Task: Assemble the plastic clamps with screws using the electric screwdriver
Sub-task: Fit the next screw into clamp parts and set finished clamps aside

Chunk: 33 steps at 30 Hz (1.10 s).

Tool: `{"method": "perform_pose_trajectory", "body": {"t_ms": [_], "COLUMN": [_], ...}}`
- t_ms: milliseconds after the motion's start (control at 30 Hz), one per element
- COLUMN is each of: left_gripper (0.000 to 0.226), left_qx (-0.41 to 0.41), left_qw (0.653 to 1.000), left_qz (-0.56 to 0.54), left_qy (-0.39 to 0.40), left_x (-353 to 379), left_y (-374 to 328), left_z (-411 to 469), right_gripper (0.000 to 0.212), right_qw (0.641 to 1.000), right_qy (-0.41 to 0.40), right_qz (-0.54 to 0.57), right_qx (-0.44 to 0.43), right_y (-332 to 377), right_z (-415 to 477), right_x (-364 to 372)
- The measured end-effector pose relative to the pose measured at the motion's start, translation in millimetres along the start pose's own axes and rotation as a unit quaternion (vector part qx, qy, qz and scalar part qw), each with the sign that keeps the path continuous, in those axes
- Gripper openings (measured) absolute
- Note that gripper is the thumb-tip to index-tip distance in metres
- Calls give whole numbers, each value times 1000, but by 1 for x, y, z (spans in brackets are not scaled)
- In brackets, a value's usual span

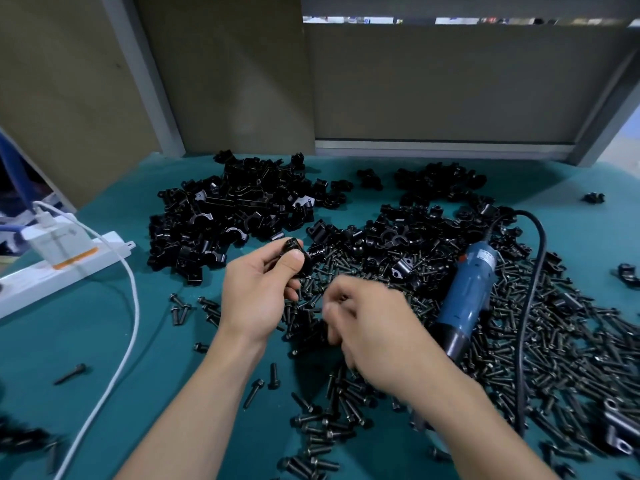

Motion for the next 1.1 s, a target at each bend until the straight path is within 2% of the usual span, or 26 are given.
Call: {"method": "perform_pose_trajectory", "body": {"t_ms": [67, 167, 233, 300, 433, 667, 767, 1100], "left_gripper": [43, 41, 40, 35, 32, 37, 35, 36], "left_qx": [1, 2, 3, -2, -17, -7, -3, -12], "left_qw": [1000, 998, 996, 994, 990, 987, 988, 990], "left_qz": [7, 30, 49, 66, 81, 98, 87, 71], "left_qy": [18, 51, 72, 91, 113, 127, 124, 121], "left_x": [3, 9, 15, 20, 27, 29, 30, 27], "left_y": [-1, -1, 0, 1, 5, 3, 2, 4], "left_z": [-1, -5, -8, -11, -13, -16, -16, -14], "right_gripper": [22, 13, 19, 26, 26, 24, 18, 22], "right_qw": [996, 966, 938, 920, 917, 916, 927, 955], "right_qy": [-45, -115, -120, -122, -166, -167, -173, -146], "right_qz": [82, 231, 322, 368, 358, 356, 324, 242], "right_qx": [-13, -24, -41, -51, -61, -83, -79, -88], "right_y": [-8, -19, -23, -24, -28, -27, -27, -24], "right_z": [3, 3, 3, 4, 5, 7, 7, 8], "right_x": [-16, -33, -37, -39, -42, -38, -38, -37]}}
Point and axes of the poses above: each hand's wrist, its own z-axis towards the middle knuckle, its own x-axis out of the palm, y = z × x, the point moved 4 cm from there along z, towards the middle knuckle, and after that the axes turned 9 degrees about y, right-handed, at the moved point
